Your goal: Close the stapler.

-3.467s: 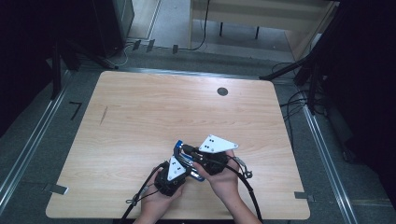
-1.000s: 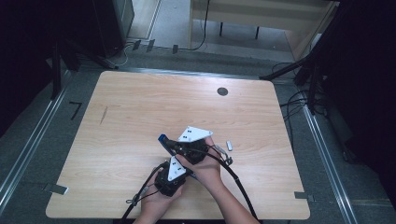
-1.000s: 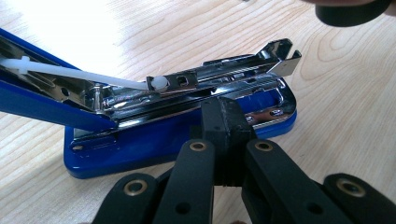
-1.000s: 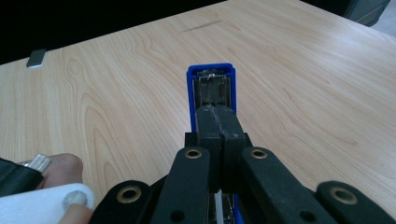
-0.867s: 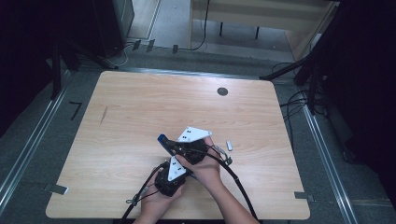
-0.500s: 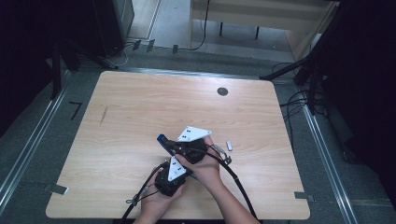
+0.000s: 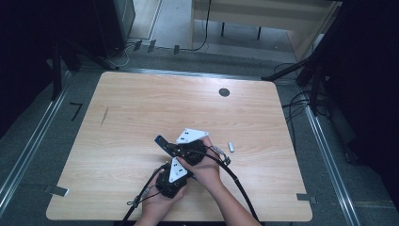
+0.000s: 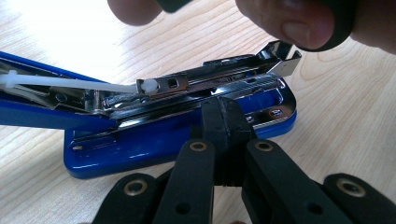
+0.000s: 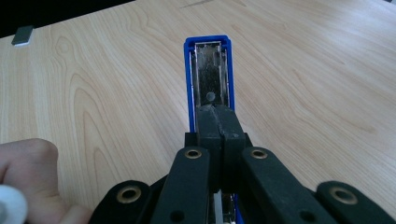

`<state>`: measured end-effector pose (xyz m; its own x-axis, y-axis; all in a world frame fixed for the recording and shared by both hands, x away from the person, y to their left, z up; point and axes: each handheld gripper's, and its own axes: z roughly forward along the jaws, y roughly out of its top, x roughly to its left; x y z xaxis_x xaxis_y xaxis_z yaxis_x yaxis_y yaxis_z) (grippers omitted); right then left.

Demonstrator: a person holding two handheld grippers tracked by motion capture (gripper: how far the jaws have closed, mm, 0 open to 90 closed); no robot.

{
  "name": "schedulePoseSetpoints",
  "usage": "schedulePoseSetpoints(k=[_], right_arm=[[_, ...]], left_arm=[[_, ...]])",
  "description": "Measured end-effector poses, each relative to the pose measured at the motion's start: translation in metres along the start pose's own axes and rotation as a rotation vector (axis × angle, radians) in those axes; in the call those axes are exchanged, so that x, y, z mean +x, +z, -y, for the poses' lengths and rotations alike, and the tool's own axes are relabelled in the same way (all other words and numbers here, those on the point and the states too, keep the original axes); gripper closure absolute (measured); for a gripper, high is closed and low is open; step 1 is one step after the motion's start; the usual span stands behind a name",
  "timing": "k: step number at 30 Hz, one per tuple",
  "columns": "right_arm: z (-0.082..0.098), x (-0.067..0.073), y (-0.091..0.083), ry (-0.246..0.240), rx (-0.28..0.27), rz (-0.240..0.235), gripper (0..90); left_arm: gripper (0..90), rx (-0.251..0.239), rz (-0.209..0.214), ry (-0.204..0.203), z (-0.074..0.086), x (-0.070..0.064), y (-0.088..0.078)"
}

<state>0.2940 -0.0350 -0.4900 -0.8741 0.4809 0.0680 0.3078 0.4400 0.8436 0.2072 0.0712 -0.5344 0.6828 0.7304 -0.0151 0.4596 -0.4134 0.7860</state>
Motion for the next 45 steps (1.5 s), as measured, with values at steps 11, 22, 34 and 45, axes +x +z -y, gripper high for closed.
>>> schedulePoseSetpoints(k=[11,22,34,45], right_arm=[[0.003,-0.001,0.008,0.004,0.037,-0.001,90.0],[0.002,-0.001,0.015,-0.005,0.069,0.002,90.0],[0.002,0.001,0.024,-0.008,0.108,0.012,90.0],[0.003,-0.001,0.025,0.012,0.112,-0.001,90.0]], left_arm=[[90.0,-0.001,-0.001,-0.001,0.000,0.000,0.000],[90.0,0.001,0.003,-0.003,0.000,0.000,0.000],[90.0,0.002,0.002,-0.001,0.000,0.000,0.000],[90.0,0.001,0.002,-0.003,0.000,0.000,0.000]])
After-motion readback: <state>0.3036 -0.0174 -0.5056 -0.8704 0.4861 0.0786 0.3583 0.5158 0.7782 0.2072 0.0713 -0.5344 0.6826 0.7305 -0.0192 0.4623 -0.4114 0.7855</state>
